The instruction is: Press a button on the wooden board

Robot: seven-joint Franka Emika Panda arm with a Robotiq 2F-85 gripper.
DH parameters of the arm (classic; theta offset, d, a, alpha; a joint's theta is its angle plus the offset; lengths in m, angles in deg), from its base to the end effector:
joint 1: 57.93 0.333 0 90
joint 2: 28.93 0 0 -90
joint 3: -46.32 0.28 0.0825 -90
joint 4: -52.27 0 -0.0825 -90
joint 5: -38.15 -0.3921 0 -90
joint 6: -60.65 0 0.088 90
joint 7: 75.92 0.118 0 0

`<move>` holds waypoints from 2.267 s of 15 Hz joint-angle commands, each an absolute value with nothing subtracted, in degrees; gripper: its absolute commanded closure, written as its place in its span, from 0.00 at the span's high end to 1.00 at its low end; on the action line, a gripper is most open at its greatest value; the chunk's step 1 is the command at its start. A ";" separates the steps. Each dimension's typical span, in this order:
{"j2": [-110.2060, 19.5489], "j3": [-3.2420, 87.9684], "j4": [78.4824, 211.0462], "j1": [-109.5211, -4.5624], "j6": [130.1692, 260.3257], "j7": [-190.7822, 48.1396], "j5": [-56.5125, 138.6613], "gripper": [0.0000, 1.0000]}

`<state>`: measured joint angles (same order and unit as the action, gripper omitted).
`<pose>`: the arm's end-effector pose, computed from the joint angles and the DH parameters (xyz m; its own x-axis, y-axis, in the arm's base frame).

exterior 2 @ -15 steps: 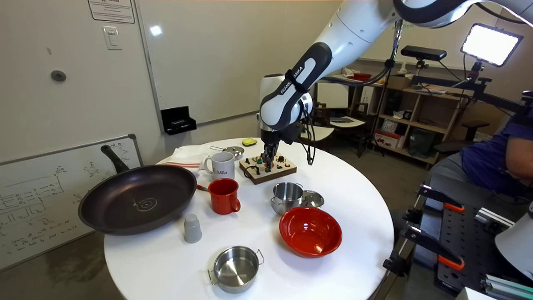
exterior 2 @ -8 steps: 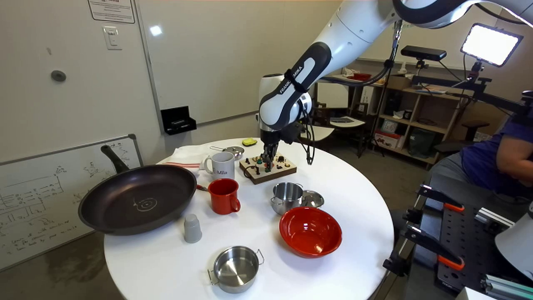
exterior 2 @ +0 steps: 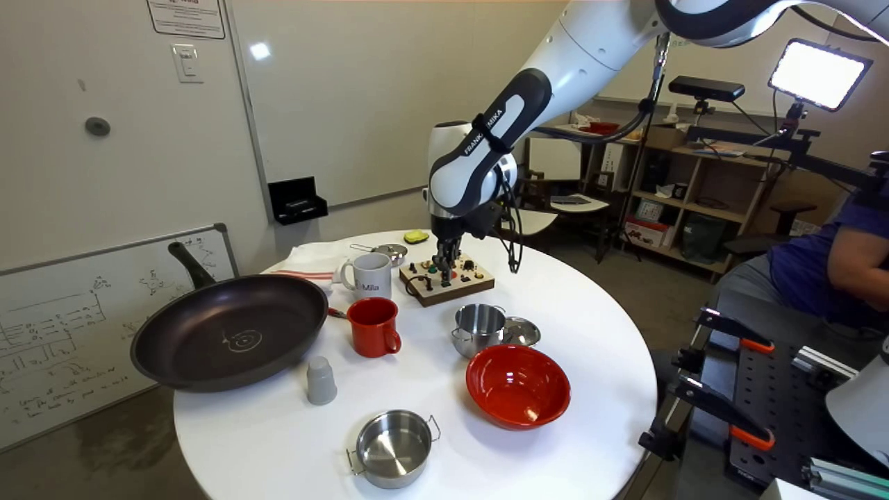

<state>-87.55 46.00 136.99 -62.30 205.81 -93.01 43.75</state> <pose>0.6718 -0.0543 0.0279 0.9556 0.2944 0.0092 0.2931 -0.9536 0.0688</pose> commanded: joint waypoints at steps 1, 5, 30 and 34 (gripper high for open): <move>-88.24 46.05 135.13 -61.98 203.71 -93.01 45.15 0.04; -88.14 45.81 135.19 -61.65 203.50 -92.66 45.53 0.04; -85.79 44.85 136.84 -60.39 200.40 -91.32 46.48 0.03; -85.58 44.81 137.11 -60.25 199.38 -91.11 46.44 0.03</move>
<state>-87.22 45.32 136.11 -60.95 201.45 -92.70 45.27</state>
